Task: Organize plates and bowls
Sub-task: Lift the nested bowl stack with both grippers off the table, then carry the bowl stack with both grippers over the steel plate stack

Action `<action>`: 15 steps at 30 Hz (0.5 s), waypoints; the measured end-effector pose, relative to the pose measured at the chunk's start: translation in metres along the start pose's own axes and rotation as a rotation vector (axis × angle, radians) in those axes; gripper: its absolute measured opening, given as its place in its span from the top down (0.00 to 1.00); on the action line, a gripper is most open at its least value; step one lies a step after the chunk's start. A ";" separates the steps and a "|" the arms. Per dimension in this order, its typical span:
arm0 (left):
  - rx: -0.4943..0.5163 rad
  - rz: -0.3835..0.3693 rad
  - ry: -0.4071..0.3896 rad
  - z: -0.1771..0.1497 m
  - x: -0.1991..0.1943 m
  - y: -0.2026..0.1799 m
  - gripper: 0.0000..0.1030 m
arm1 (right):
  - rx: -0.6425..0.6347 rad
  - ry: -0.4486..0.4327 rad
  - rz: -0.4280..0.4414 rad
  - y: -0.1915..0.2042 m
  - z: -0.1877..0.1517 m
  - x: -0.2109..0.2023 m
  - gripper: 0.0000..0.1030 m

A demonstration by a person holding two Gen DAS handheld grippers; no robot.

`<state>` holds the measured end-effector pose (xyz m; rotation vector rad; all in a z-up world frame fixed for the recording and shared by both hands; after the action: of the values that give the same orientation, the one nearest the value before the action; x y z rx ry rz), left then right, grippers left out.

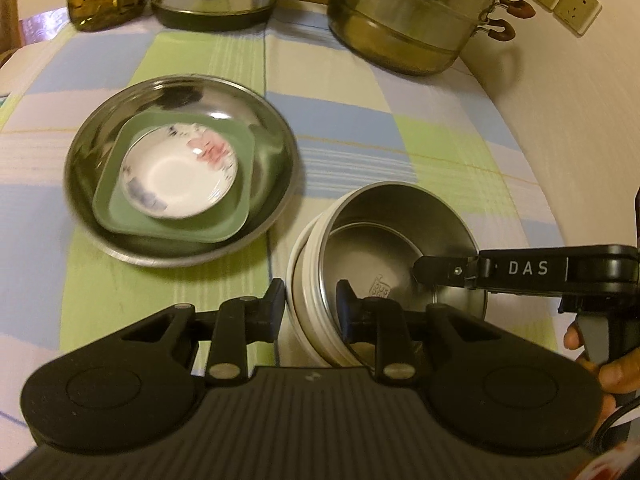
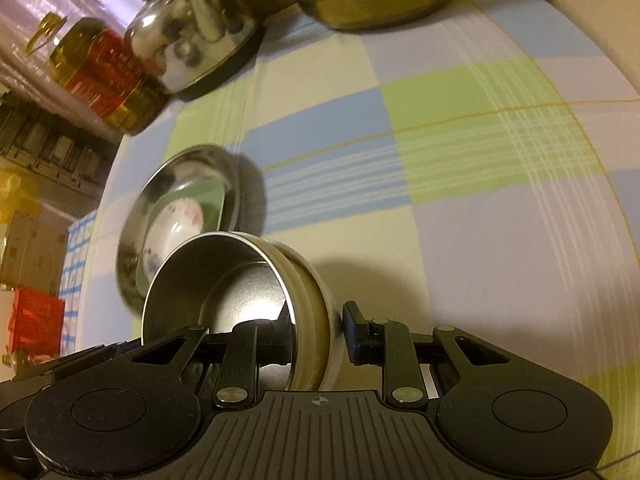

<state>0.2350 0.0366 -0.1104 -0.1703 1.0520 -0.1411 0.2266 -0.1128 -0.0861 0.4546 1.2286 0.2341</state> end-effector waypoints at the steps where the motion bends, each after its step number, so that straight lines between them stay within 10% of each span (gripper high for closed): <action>1: -0.004 0.003 -0.001 -0.003 -0.002 0.001 0.77 | -0.007 0.003 0.001 0.002 -0.002 0.000 0.76; 15: -0.017 0.023 -0.012 -0.011 -0.003 0.004 0.77 | -0.035 -0.035 -0.032 0.013 -0.021 -0.003 0.76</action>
<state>0.2241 0.0404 -0.1137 -0.1739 1.0429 -0.1104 0.2066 -0.0986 -0.0832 0.4069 1.1950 0.2197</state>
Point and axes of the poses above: each gripper's, at about its wrist camera, not at the fingertips, and x roughly the way its jaws point, y to its left, z to its top, the point moved 3 cm from there along x, roughly the way its jaws point, and after that the axes turned 5 degrees about x, right-handed, at the moved point
